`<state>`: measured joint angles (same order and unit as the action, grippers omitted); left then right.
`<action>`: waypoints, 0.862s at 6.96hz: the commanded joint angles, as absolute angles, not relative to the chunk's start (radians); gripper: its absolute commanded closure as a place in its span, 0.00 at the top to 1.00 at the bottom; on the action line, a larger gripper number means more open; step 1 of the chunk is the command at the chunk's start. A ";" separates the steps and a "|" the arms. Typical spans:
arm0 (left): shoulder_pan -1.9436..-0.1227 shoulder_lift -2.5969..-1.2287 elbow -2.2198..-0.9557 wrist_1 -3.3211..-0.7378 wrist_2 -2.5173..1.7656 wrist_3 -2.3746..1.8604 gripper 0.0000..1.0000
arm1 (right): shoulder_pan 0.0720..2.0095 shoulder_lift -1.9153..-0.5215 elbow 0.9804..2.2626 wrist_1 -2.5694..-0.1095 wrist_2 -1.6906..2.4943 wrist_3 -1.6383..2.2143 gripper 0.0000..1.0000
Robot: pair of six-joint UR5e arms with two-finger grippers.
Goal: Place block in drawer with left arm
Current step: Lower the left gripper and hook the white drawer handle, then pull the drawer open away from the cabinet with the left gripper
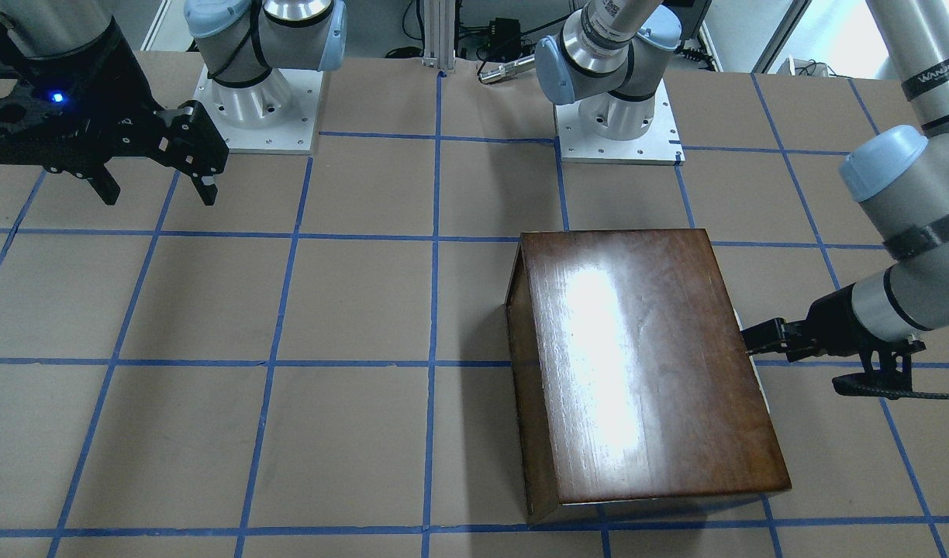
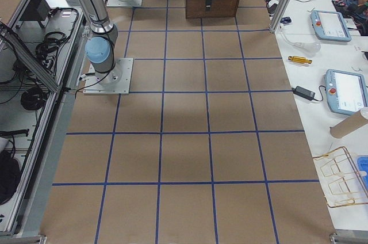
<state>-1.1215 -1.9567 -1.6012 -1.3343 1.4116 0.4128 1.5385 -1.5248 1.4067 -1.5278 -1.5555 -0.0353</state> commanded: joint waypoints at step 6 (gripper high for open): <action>-1.063 -1.960 -1.589 -1.333 1.413 0.425 1.00 | 1.537 -1.526 1.407 -1.528 -1.557 -0.035 1.00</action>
